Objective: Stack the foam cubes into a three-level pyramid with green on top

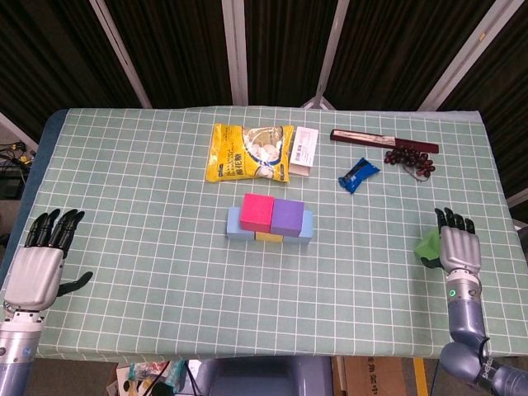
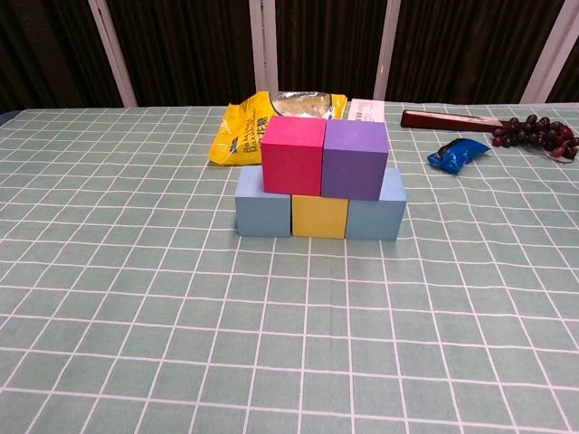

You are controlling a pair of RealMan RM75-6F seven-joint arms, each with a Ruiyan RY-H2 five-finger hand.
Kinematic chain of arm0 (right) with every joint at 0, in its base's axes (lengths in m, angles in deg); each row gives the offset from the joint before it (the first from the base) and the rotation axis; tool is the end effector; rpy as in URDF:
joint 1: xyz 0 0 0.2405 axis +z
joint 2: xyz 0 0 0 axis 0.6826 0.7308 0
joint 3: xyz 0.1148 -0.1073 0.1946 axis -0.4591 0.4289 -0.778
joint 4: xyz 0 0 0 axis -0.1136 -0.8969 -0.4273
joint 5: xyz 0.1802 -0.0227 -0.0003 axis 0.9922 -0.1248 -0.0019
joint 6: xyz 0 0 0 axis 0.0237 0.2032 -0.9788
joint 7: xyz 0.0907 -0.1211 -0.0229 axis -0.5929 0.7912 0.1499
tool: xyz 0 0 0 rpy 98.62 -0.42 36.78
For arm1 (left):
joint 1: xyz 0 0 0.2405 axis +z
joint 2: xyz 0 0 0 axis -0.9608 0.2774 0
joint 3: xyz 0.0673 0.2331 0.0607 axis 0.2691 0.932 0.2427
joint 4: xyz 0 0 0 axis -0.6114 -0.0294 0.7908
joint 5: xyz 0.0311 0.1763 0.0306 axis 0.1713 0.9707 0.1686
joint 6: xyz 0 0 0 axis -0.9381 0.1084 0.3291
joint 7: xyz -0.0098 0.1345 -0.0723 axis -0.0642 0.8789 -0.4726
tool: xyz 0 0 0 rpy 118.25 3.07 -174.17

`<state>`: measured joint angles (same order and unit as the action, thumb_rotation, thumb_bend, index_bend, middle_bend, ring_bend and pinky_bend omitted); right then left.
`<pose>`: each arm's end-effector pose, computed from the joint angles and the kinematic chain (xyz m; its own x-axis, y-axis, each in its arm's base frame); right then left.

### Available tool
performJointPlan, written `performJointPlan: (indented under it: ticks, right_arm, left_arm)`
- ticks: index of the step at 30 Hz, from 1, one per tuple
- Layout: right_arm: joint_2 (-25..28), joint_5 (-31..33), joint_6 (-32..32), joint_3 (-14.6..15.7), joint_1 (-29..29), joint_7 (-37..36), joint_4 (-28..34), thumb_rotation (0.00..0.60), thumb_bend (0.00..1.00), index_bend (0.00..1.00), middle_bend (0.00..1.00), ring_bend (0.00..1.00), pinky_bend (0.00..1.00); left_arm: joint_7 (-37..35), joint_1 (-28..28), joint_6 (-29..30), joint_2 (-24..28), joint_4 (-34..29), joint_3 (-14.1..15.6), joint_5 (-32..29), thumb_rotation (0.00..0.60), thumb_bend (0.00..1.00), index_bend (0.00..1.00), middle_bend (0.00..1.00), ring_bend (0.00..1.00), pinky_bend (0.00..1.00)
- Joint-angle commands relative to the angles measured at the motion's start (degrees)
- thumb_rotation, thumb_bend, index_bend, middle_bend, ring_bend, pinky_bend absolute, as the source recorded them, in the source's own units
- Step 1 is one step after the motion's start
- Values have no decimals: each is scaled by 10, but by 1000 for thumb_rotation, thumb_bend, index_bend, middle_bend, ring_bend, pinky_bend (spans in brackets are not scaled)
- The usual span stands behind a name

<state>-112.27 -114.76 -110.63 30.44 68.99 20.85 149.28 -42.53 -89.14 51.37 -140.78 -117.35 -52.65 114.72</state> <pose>-0.3073 -0.3014 0.1287 0.4175 -0.2737 0.8665 -0.8111 0.3176 0.4911 -0.2212 0.2105 0.1681 0.4583 -0.0559 0.8871 0.8837 -0.0786 -0.4615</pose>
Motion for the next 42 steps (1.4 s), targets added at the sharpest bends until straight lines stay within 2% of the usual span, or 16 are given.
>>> performJointPlan:
  ticks: [1,12,15,22,28,35,42]
  right_arm:
    - [-2,7,1,0,2,1,-8,600,206,0,0,0,0]
    - [-12,42,12,1,8,11,-49,600,206,0,64,0,0]
    - [-13,49,16,1,10,13,-56,600,206,0,136,5,0]
    - [-19,60,27,6,13,17,-72,600,207,0,341,142,0]
    - [-22,57,31,9,15,16,-80,600,206,0,437,243,0]
    - [-13,16,24,11,9,-9,-59,600,207,0,468,264,0]
    - [16,-47,27,22,-2,-43,1,600,206,0,469,264,0]
  left_arm:
    - [1,3,-3,-1,0,-3,2,600,128,0,62,20,0]
    - [2,12,-15,0,-3,-17,7,600,128,0,62,20,0]
    - [1,15,-19,0,-3,-20,7,600,128,0,62,20,0]
    - [1,20,-28,1,-2,-25,9,600,128,0,63,20,0]
    - [-1,24,-31,2,-2,-30,11,600,128,0,62,20,0]
    - [-4,27,-35,2,-1,-36,14,600,128,0,62,19,0]
    - [-7,31,-36,3,-2,-41,20,600,128,0,63,20,0]
